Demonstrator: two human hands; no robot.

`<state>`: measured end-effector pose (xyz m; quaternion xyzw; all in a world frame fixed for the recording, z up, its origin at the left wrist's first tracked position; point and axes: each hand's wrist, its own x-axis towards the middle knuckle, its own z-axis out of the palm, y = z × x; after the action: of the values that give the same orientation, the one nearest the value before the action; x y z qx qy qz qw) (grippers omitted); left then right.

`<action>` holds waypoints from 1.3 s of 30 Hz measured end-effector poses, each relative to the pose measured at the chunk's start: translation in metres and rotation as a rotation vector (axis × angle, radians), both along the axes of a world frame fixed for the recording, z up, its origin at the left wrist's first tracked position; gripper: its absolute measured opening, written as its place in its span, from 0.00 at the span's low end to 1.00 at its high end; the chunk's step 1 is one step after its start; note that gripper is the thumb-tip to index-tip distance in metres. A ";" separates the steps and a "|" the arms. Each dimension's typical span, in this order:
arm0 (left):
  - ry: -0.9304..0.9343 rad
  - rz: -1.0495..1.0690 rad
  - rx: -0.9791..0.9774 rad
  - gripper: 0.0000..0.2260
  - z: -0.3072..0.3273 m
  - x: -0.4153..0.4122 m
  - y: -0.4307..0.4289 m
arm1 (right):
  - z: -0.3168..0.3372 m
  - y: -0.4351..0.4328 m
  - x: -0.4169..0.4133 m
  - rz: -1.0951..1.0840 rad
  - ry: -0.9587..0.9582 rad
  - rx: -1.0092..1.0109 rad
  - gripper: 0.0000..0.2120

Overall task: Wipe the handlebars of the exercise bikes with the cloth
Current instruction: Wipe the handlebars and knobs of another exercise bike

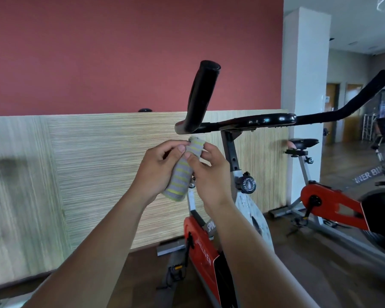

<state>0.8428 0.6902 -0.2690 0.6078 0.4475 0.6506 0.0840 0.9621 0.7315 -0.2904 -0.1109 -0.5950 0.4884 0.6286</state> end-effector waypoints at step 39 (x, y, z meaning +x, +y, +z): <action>0.350 0.160 -0.006 0.14 0.048 -0.024 0.006 | 0.038 0.078 -0.093 0.276 0.714 -0.705 0.05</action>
<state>0.8192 0.6966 -0.2210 0.6739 0.5041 0.5382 -0.0453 0.8688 0.8099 -0.2525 -0.0630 -0.1519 0.7449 0.6466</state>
